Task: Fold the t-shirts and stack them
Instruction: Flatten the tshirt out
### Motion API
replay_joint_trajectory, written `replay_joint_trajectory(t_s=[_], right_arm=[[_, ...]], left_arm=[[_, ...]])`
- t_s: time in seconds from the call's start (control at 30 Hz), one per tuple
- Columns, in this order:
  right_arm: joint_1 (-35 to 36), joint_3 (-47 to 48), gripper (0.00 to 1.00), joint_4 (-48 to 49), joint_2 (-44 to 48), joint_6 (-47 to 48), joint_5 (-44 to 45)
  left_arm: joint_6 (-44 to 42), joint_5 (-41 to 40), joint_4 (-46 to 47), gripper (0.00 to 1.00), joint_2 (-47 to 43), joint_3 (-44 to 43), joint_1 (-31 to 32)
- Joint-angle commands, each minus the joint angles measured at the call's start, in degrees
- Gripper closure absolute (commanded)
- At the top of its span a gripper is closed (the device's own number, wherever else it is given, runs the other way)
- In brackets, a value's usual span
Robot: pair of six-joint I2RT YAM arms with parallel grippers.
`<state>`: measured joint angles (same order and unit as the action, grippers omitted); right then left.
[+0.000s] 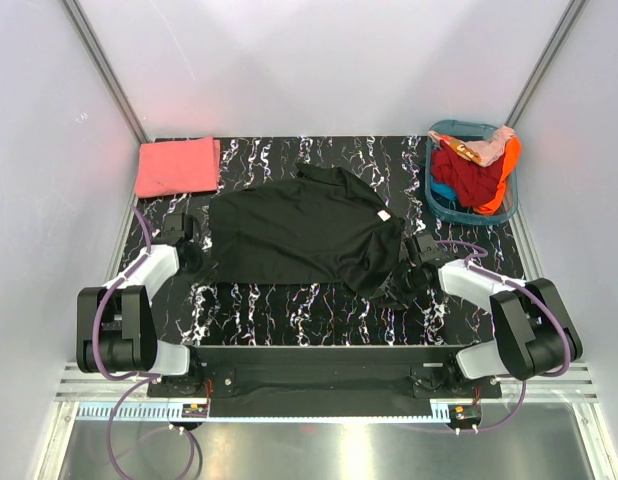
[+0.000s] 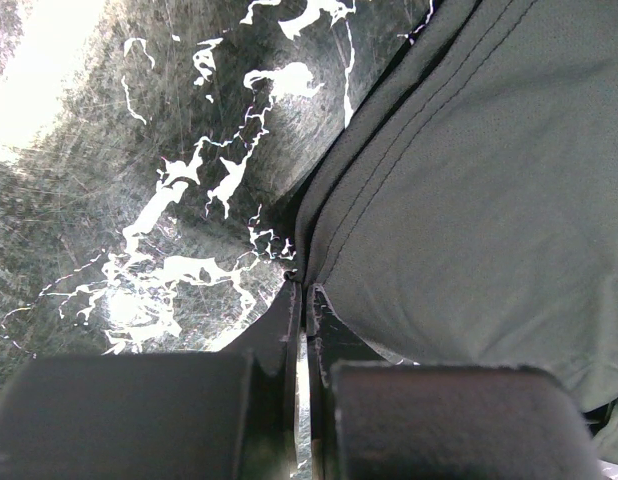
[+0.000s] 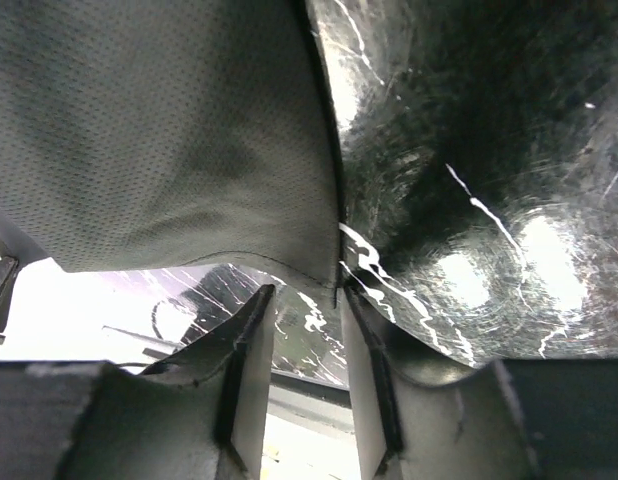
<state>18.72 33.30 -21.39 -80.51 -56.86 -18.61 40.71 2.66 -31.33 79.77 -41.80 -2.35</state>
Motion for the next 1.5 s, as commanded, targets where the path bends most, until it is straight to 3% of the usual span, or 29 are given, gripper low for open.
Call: replay_joint_trajectory(t_s=[0.0,0.3,0.43,0.47,0.57,0.9,1.1,1.47], right_arm=[[-0.7,-0.4,0.59,-3.6,-1.6,1.7,9.6],[-0.8,0.6,0.61,-0.9,-6.2,3.2,9.3],[-0.8,1.2,0.77,-0.2,-7.1,3.8,10.0],[-0.8,1.3,0.87,-0.2,-6.9,4.1,11.0],[-1.2,2.2,1.0,-0.6,-5.5,5.7,12.4],[-2.5,10.0,1.0,-7.5,4.7,17.2,8.7],[-5.8,22.8,1.0,-15.2,10.5,23.3,6.0],[-10.4,60.0,1.0,-30.1,11.7,27.8,5.9]], left_arm=[[-0.7,0.3,1.8,1.0,-1.2,-0.1,-0.3],[-0.7,0.5,1.5,1.0,-1.2,-0.4,-0.4],[-0.7,0.7,1.4,1.0,-1.4,-0.3,-0.4],[-0.9,0.7,1.4,1.0,-1.5,-0.4,-0.4],[-1.0,0.7,1.2,1.0,-1.7,-0.4,-0.4],[-5.5,0.8,-1.1,1.0,-6.6,-2.7,-0.4],[-11.0,0.0,-6.5,1.0,-14.8,-7.8,-0.1],[-12.7,-2.5,-18.5,1.0,-24.7,-29.8,0.0]])
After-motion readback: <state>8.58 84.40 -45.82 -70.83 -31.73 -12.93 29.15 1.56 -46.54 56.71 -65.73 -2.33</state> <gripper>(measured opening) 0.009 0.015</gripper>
